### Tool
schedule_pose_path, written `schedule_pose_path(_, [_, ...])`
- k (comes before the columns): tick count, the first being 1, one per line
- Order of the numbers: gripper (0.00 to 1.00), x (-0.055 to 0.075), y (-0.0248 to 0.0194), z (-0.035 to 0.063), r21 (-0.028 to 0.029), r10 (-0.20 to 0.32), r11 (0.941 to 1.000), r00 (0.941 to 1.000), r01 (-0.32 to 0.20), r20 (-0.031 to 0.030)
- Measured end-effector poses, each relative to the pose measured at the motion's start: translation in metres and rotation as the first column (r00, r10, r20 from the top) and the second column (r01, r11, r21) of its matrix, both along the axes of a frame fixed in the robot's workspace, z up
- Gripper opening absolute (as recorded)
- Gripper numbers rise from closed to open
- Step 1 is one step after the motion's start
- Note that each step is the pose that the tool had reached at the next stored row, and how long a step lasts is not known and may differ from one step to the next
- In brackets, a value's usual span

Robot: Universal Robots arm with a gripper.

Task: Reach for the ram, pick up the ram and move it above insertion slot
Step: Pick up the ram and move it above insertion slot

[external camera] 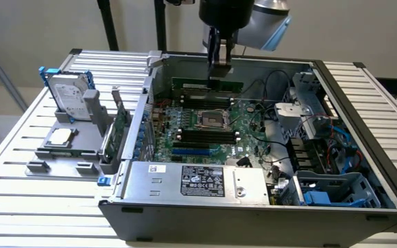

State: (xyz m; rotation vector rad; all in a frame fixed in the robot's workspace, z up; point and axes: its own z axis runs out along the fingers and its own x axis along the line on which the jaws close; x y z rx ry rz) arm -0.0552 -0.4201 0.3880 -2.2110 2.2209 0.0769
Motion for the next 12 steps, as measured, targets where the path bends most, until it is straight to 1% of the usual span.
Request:
schedule_pose_path(3, [0.14, 0.0000, 0.0061, -0.0001, 0.0000, -0.004, 1.0000, 1.0000, 0.004, 0.0072])
schedule_pose_path(5, [0.14, 0.0000, 0.0082, -0.0001, 0.0001, -0.005, 1.0000, 0.9999, 0.005, 0.0104])
schedule_pose_path(12, [0.14, 0.0000, 0.0088, -0.0001, 0.0001, -0.005, 1.0000, 0.9999, 0.005, 0.0107])
